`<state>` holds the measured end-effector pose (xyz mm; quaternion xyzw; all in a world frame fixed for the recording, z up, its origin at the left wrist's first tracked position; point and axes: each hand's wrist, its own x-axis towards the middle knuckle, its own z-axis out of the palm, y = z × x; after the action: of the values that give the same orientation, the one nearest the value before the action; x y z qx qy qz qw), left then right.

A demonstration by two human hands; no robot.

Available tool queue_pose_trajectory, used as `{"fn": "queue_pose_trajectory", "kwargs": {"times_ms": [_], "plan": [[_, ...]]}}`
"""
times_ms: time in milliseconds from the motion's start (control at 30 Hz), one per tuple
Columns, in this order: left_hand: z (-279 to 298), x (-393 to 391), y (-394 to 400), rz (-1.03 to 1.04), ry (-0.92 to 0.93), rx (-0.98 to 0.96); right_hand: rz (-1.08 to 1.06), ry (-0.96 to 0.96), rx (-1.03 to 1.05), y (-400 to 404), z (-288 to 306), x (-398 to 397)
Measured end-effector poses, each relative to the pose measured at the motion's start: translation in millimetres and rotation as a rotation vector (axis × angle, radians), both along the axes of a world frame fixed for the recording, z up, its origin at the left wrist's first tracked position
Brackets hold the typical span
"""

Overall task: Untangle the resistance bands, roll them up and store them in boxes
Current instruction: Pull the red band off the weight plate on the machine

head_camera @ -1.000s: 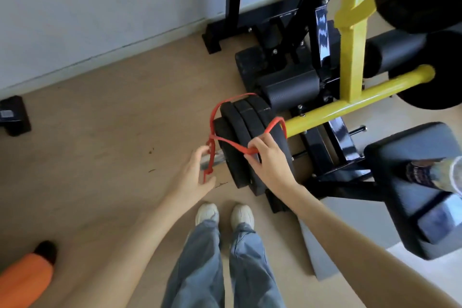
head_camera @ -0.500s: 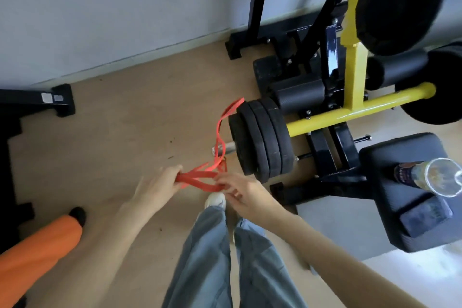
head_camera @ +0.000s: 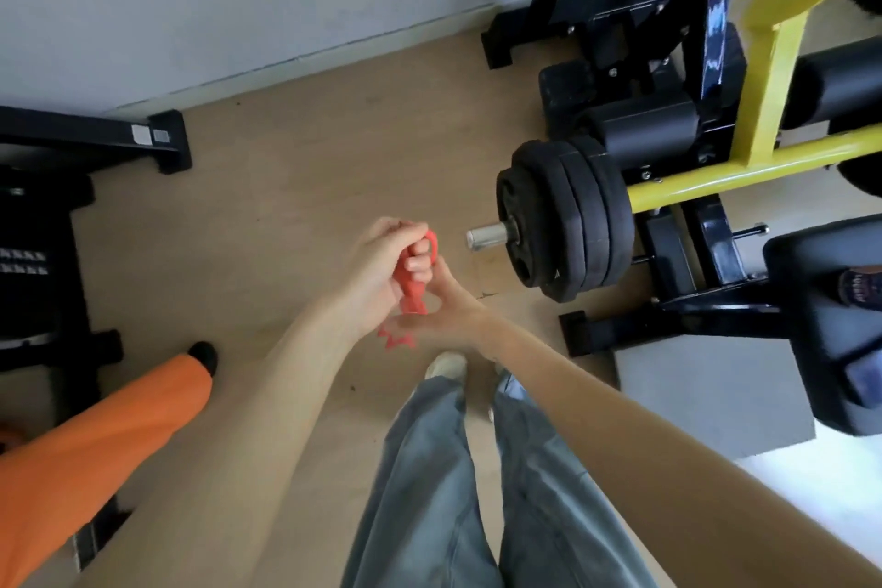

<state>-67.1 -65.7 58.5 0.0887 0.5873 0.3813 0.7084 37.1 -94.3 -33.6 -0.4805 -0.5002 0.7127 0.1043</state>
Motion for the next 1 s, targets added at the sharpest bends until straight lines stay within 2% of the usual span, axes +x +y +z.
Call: {"fn": "queue_pose_trajectory", "kwargs": {"times_ms": [100, 200, 233, 367, 533, 600, 667, 733, 800, 867, 933, 967, 1000], "plan": [[22.3, 13.1, -2.8, 0.056, -0.195, -0.02, -0.31, 0.056, 0.002, -25.8, 28.2, 9.1], [33.2, 28.8, -4.3, -0.082, -0.122, -0.014, -0.64, 0.117, -0.108, -62.3, 66.9, 59.2], [33.8, 40.2, -10.3, -0.223, -0.058, -0.008, -0.764, 0.16, -0.158, -78.0, 79.1, 80.7], [22.8, 131.2, -72.5, -1.012, 0.126, -0.01, -1.263, 0.403, -0.294, -146.9, 131.4, 143.8], [29.4, 249.7, -150.4, -1.552, 0.055, -0.071, -1.839, 0.533, -0.156, -243.2, 177.4, 218.6], [29.2, 288.7, -193.9, -1.765, -0.016, -0.1, -1.97, 0.554, -0.091, -289.1, 192.2, 255.1], [30.6, 326.3, -244.9, -2.062, -0.088, -0.047, -2.013, 0.469, -0.067, -334.9, 203.4, 290.9], [38.5, 367.7, -292.2, -2.379, -0.093, 0.138, -2.052, 0.286, -0.076, -388.4, 213.1, 330.6], [49.2, 413.2, -329.1, -2.54, -0.073, 0.42, -2.1, 0.177, -0.073, -454.9, 216.7, 371.4], [55.1, 464.4, -360.5, -2.603, -0.035, 0.768, -2.104, 0.157, -0.087, -524.6, 217.1, 407.7], [64.7, 518.3, -396.6, -2.614, 0.118, 1.231, -2.124, 0.098, -0.093, -591.3, 214.7, 439.2], [73.9, 542.5, -416.8, -2.566, 0.194, 1.4, -2.124, 0.06, -0.088, -620.0, 214.4, 453.7], [83.3, 563.6, -438.3, -2.509, 0.232, 1.466, -2.106, 0.033, -0.084, -646.7, 214.2, 467.0]]}}
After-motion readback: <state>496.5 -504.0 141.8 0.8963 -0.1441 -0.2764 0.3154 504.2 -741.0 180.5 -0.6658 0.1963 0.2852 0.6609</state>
